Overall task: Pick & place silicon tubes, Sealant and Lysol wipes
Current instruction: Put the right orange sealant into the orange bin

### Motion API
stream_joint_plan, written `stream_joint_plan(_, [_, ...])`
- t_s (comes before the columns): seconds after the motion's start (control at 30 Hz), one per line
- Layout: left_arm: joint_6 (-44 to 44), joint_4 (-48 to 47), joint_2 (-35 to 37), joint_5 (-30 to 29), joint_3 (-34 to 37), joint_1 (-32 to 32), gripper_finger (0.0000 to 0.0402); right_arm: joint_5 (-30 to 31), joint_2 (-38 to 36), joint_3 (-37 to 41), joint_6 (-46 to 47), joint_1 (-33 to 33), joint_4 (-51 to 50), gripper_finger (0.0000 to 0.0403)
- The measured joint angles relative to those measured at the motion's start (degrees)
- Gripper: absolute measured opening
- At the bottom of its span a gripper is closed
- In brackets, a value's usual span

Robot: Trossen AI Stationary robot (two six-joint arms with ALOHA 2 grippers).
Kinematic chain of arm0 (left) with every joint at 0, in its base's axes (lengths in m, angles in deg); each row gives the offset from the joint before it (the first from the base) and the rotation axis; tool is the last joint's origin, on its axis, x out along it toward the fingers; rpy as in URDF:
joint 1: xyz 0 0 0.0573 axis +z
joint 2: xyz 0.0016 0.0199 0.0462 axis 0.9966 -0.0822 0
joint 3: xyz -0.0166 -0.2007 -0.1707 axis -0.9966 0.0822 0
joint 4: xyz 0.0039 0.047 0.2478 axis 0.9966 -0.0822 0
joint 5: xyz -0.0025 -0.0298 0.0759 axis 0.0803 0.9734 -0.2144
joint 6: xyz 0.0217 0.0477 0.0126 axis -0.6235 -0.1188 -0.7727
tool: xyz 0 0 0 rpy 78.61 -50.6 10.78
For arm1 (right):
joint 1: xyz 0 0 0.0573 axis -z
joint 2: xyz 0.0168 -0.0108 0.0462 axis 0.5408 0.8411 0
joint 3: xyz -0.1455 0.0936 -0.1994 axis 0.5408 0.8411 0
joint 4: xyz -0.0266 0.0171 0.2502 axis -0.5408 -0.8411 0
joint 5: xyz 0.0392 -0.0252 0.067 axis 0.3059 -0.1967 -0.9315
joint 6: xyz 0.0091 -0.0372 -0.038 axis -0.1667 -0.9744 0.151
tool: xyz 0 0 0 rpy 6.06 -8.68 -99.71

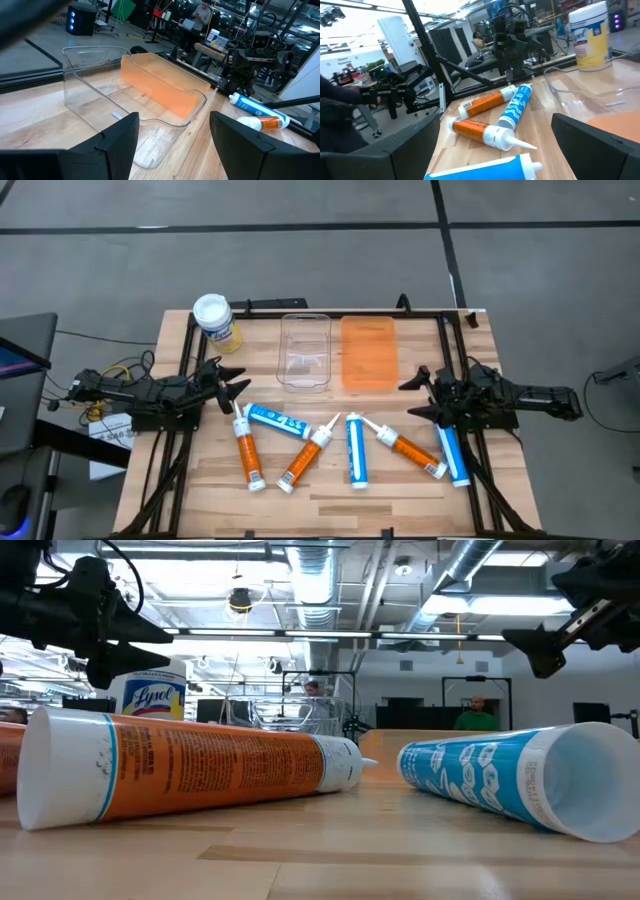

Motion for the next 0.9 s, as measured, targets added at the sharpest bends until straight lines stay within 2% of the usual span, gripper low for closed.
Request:
stream_joint_plan(0.5, [-0.07, 0.79, 0.01, -0.46, 0.05, 0.01, 0.0236, 0.01, 0.0, 0.17, -0.47, 0.01, 4.75, 0.0377])
stream_joint_plan(0.63, [-0.19, 1.31, 0.0, -0.5, 0.09, 0.01, 0.0236, -0.01, 0.0, 0.15, -4.58, -0.02, 7.26, 0.0377])
stream_joint_plan(0.9, [-3.69, 2.09, 0.01, -0.6, 0.13, 0.0, 0.0236, 1.44, 0.44, -2.13, -4.59, -0.02, 9.44, 0.0377])
